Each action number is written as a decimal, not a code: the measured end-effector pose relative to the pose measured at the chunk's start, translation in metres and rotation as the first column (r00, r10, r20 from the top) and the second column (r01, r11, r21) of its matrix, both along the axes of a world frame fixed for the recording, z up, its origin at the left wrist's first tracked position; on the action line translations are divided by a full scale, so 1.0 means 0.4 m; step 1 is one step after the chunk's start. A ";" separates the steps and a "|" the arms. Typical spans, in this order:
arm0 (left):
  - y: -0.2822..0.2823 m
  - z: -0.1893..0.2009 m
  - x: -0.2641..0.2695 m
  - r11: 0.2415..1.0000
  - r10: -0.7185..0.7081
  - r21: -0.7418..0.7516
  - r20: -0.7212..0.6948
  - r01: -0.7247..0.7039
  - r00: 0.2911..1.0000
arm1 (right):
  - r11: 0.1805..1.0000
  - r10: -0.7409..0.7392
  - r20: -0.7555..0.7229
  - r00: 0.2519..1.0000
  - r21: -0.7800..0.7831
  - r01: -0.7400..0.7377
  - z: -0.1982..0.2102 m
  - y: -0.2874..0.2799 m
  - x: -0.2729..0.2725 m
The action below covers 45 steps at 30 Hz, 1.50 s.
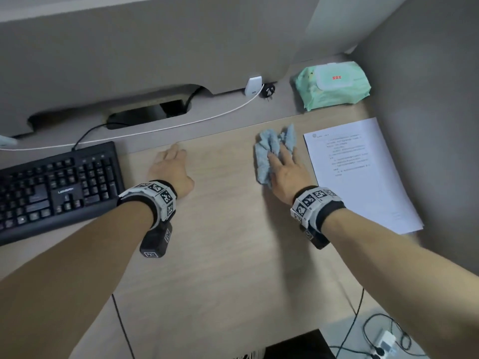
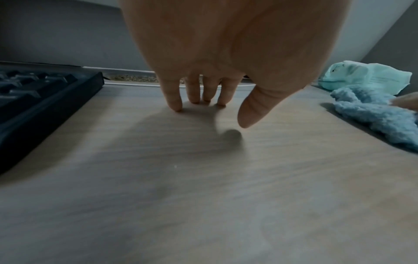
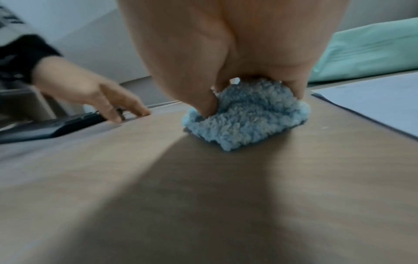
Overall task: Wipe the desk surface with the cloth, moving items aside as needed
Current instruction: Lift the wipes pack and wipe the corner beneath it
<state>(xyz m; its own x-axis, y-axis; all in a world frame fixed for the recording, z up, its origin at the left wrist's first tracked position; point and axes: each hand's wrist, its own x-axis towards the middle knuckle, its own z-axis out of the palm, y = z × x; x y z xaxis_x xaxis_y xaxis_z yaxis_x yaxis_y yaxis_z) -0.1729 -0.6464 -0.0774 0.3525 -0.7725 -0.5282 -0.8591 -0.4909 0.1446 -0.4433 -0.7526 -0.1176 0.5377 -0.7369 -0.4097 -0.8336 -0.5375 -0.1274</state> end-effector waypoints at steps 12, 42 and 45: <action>-0.011 0.003 0.003 0.999 0.007 0.042 0.007 -0.008 1.000 | 0.949 0.309 0.020 0.951 0.067 -0.309 -0.004 0.165 -0.062; 0.144 0.054 0.228 0.988 -0.105 -0.104 0.068 0.111 0.992 | 0.971 0.239 0.062 0.969 -0.003 -0.239 0.017 0.202 0.289; 0.142 0.048 0.242 0.985 -0.152 -0.068 0.087 0.158 0.985 | 0.997 -0.055 -0.020 0.998 -0.056 0.054 -0.003 0.038 0.236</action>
